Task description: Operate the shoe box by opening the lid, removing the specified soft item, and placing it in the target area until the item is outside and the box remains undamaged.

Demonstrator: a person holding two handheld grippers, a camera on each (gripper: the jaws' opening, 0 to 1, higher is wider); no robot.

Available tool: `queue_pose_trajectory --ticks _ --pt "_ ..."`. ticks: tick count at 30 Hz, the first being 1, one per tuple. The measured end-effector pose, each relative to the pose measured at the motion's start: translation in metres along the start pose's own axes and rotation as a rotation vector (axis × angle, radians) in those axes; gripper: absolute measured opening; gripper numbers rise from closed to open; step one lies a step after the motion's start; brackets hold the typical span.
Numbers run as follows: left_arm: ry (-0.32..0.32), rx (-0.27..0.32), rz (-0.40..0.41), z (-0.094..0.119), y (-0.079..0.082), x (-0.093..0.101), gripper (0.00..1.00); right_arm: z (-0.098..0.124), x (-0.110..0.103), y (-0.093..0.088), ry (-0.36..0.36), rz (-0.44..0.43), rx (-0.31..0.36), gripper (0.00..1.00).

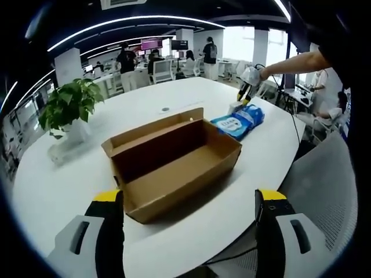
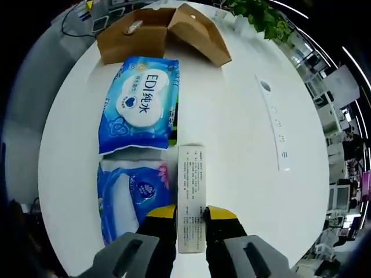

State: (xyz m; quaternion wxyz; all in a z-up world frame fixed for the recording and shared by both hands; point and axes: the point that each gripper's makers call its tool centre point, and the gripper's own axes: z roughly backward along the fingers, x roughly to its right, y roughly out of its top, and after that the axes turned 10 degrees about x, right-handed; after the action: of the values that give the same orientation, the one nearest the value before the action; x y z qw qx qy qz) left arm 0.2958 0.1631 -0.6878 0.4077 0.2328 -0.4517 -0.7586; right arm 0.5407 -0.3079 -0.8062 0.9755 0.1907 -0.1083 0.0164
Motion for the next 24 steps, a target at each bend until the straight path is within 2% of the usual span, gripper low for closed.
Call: queue_pose_trajectory --ticks 11,24 --pt "-0.004 -0.009 -0.006 -0.001 -0.001 0.002 0.97 -0.002 0.004 -0.003 -0.007 0.04 -0.015 0.14" --pt "0.003 -0.011 -0.002 0.002 -0.004 0.001 0.97 0.002 0.014 -0.004 -0.056 0.022 -0.024 0.17"
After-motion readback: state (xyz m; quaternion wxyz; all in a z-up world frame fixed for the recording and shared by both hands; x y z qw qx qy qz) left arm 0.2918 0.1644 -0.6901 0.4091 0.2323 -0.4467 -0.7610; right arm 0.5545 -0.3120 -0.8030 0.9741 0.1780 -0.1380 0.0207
